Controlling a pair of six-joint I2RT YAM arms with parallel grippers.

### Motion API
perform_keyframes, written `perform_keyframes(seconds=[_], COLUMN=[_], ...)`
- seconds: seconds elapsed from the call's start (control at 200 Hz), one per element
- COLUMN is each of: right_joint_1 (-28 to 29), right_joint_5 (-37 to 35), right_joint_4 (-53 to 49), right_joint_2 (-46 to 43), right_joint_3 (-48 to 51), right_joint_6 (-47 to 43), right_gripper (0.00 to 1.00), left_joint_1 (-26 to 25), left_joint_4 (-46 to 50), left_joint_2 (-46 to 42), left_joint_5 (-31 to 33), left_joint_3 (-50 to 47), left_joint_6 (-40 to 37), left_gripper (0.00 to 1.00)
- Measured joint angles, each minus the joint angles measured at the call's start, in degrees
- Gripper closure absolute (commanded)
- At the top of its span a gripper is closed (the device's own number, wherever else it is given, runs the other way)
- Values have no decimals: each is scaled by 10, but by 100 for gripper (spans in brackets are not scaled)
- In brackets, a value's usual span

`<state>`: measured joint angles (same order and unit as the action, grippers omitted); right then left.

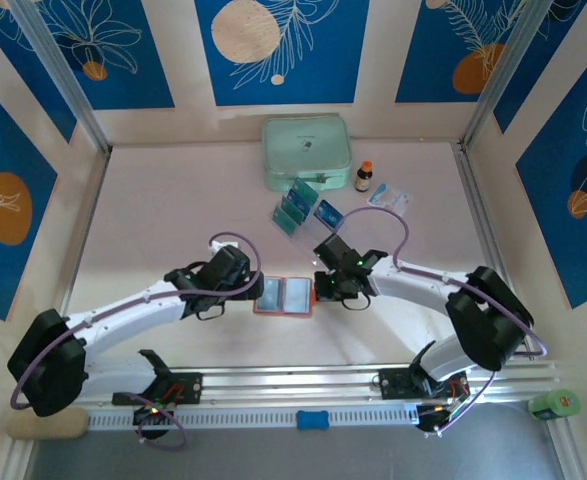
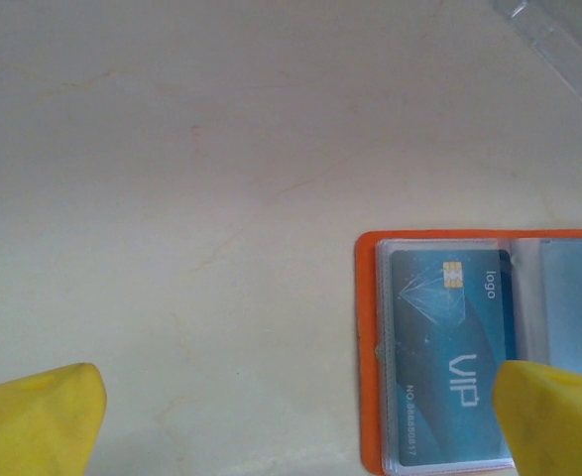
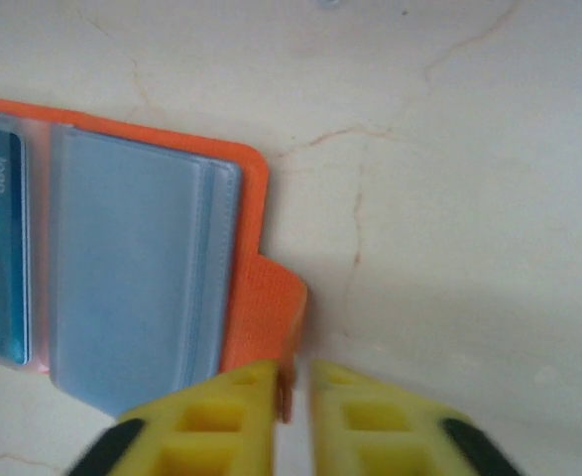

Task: Put the credit cards into the card holder
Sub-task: Rotate the card holder at the center of the table.

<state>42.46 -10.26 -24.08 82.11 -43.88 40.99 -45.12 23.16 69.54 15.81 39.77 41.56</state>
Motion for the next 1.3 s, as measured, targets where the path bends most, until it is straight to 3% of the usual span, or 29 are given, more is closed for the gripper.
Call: perform_keyframes(seconds=[0.235, 0.42, 0.605, 0.785, 1.0, 1.3], right_joint_1=[-30, -44, -27, 11, 25, 0], right_joint_5=[19, 63, 87, 88, 83, 73], right_joint_4=[-24, -12, 25, 62, 76, 71], right_joint_2=[-108, -157, -125, -43, 51, 79], right_joint_3=[3, 12, 13, -1, -38, -49], right_joint_6=[12, 42, 80, 105, 113, 85], right_gripper=[68, 72, 82, 92, 97, 99], left_joint_1=[-1, -5, -17, -23, -30, -46], left_joint_4=[-1, -7, -17, -29, -42, -60], left_joint_2=[29, 55, 65, 76, 100, 122], left_joint_5=[-17, -28, -38, -43, -49, -48], left_joint_3=[36, 59, 59, 59, 59, 59], left_joint_6=[-1, -1, -1, -1, -5, -5], left_gripper=[0, 0, 0, 0, 0, 0])
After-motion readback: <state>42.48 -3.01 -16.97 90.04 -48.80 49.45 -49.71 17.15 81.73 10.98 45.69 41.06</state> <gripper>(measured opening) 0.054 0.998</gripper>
